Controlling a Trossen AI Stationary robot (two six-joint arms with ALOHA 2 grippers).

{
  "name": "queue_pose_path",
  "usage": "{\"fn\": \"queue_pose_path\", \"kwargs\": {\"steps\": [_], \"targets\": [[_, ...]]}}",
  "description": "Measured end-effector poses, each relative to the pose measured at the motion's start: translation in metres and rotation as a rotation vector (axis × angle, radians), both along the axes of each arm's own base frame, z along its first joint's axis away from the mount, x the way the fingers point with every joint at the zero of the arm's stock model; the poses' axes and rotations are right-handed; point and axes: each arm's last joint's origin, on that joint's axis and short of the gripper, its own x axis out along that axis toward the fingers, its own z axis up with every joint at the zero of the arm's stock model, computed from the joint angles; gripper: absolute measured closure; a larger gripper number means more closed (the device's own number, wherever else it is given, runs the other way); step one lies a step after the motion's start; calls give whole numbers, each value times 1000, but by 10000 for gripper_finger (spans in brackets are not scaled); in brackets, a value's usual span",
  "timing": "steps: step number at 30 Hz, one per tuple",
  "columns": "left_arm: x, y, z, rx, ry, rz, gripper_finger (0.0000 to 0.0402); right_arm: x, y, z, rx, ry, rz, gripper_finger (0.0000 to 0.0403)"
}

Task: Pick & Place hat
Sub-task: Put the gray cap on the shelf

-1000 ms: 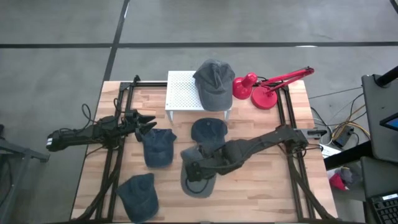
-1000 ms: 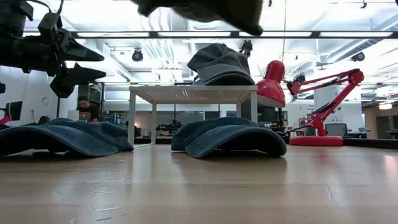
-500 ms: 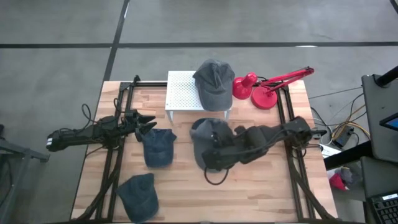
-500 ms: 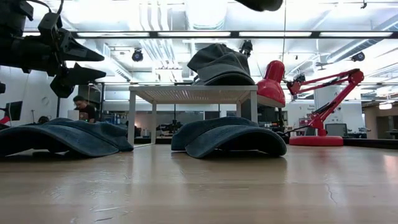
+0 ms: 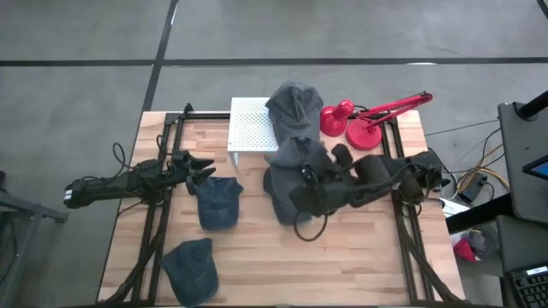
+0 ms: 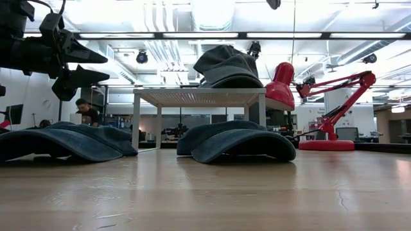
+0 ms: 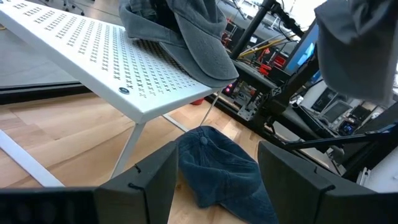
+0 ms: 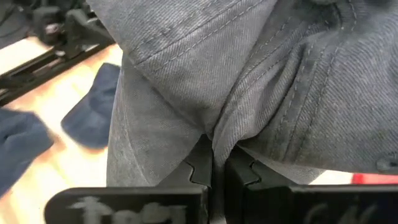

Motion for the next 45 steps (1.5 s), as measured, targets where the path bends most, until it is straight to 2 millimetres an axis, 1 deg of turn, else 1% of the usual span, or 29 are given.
{"fn": "queue_pose_path", "kwargs": {"steps": [10, 24, 27, 34, 38, 45], "targets": [[0, 0, 0, 0, 0, 0, 179, 9, -45, 1, -46, 41, -86, 394], [0, 0, 0, 0, 0, 0, 179, 12, -118, 1, -71, 99, -242, 394], [0, 0, 0, 0, 0, 0, 179, 15, -130, 1, -82, 106, -241, 394], [0, 0, 0, 0, 0, 0, 179, 21, -157, -1, -36, 106, -227, 394], [0, 0, 0, 0, 0, 0, 179, 24, -170, -7, -17, 130, -235, 394], [0, 0, 0, 0, 0, 0, 179, 37, -189, -18, 0, 147, -224, 394]]}}
